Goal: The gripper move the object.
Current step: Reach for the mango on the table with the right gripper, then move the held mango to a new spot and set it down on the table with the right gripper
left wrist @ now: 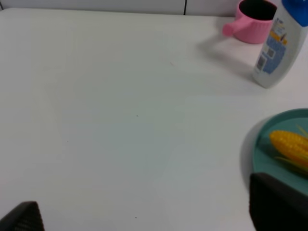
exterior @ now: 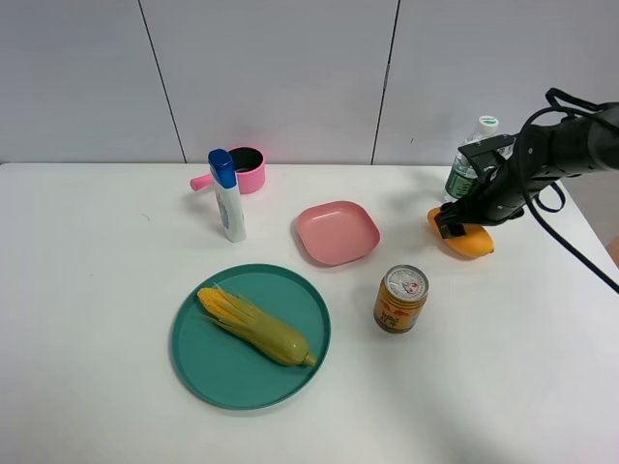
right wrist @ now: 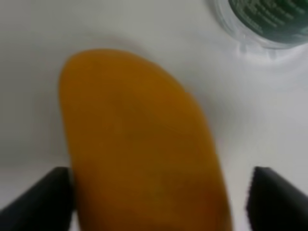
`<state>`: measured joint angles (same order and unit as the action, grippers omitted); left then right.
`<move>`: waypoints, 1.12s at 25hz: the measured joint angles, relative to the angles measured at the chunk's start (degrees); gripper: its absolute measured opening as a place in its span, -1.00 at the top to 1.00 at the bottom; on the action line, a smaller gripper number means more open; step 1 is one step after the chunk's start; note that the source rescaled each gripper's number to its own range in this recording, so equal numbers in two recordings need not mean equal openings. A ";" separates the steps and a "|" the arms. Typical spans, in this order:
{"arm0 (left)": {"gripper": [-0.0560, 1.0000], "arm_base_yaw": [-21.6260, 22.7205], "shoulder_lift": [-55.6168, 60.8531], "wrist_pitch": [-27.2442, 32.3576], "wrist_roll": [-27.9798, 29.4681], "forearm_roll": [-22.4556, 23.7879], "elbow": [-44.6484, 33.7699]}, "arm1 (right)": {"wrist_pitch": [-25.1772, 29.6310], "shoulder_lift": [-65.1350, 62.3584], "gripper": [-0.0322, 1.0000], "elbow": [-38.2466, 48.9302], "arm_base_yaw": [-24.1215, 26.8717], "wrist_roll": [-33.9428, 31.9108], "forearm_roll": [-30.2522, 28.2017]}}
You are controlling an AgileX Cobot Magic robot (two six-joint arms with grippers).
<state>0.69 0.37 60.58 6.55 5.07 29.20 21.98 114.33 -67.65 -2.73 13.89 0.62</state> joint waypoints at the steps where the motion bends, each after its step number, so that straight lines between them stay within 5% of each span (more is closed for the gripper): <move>1: -1.00 0.00 0.00 0.00 0.00 0.00 0.00 | 0.00 0.00 0.94 0.00 0.00 0.00 0.06; 13: -1.00 0.00 0.00 0.00 0.00 0.00 0.00 | 6.69 -5.95 0.92 0.00 -3.19 0.00 0.06; 20: -1.00 0.00 0.00 0.00 0.00 0.00 0.00 | 8.39 -17.12 0.92 -3.29 -16.97 -1.29 0.67; 28: -1.00 0.00 0.00 0.00 0.00 0.00 0.00 | 15.01 -11.50 0.92 -23.84 -32.40 -3.19 4.77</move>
<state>0.69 0.37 60.58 6.55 5.07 29.20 36.99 102.82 -91.49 -35.13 10.71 5.39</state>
